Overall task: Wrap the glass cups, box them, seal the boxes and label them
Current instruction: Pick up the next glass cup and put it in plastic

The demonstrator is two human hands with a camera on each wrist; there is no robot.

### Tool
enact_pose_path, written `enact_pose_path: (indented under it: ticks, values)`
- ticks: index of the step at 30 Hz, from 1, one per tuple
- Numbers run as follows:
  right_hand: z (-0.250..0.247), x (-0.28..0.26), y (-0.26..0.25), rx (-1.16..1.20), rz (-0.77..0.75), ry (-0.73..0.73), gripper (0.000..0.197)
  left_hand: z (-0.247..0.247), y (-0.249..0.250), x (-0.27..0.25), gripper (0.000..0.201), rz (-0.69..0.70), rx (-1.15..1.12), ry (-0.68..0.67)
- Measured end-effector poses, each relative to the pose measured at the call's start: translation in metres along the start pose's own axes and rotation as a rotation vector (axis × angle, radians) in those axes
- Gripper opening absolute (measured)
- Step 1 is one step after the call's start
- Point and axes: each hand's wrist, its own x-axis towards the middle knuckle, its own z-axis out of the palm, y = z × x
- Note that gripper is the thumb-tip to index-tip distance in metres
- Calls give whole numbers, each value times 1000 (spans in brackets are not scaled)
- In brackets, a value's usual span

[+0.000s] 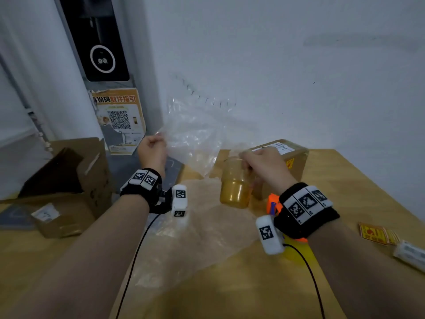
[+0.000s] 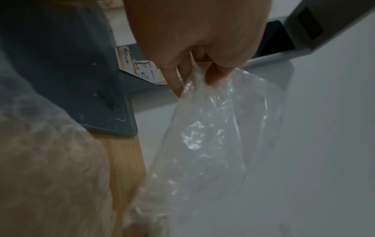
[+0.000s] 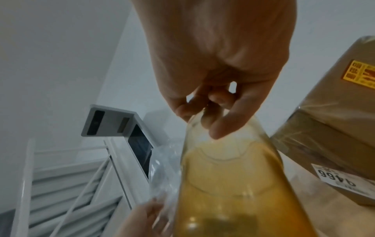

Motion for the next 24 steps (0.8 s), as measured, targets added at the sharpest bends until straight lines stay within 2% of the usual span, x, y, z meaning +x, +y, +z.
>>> enact_pose_path:
  ticks: [4,6,11,14,15,20,22,24]
  values:
    - [-16,-30,-16,243,-69,185,40,-34,1,-26,38,-81,-106,18]
    - [-21,-41,-24,406,-121,271,39,-52,0,-47,40,-94,-98,-3]
    - [-22,-56,-41,518,-232,346,32,-88,-3,-90,45,-108,-163,-183]
    - [-13,-59,-47,420,-255,253,28,-99,-12,-103,56,-186,-205,-251]
    - [-9,-59,-47,344,-256,197,28,-101,-14,-108,53,-215,-196,-276]
    - [18,-57,-38,-289,-255,-152,31,-98,-1,-131,36,-253,-215,-413]
    - [28,-60,-32,-368,-246,-273,35,-95,-1,-134,32,-222,-208,-466]
    - [33,-62,-26,-360,-226,-319,39,-92,-8,-133,42,-203,-149,-472]
